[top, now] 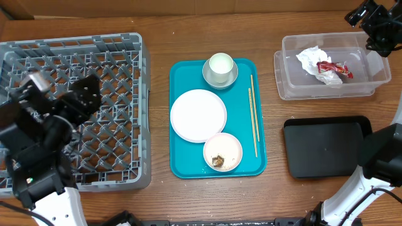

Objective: Sort waste into correct bins and load items into the dishwasher
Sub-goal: 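Lift the left gripper from rest and swing it toward the tray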

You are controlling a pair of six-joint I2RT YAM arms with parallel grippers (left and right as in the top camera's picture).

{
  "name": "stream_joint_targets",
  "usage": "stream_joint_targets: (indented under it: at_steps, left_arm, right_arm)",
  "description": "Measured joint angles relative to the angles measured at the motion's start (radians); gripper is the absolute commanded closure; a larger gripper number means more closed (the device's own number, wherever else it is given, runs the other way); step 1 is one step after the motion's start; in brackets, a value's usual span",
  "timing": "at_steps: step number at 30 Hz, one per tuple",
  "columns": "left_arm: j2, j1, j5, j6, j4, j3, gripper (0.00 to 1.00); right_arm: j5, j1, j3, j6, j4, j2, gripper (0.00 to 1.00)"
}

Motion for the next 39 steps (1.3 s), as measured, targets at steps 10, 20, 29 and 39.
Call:
stream_joint_targets:
  at_steps: [10,20,29,39]
  left_arm:
    - [0.008,-0.443,-0.342,0.034,0.025,0.0,0.0]
    - [0.066,-0.532,-0.507,0.037,0.031,0.0,0.0]
    - [0.205,-0.532,-0.377,0.095,0.095,0.0,0.0]
    - [0.219,-0.533,-0.344,0.174,0.114,0.002,0.0]
  right_arm:
    - [0.0,0.0,0.0,0.0,0.0,0.0,0.0]
    - [0.0,0.0,0.0,0.0,0.0,0.0,0.0]
    - [0.0,0.0,0.0,0.0,0.0,0.0,0.0]
    - [0.0,0.0,0.0,0.001,0.0,0.0,0.0]
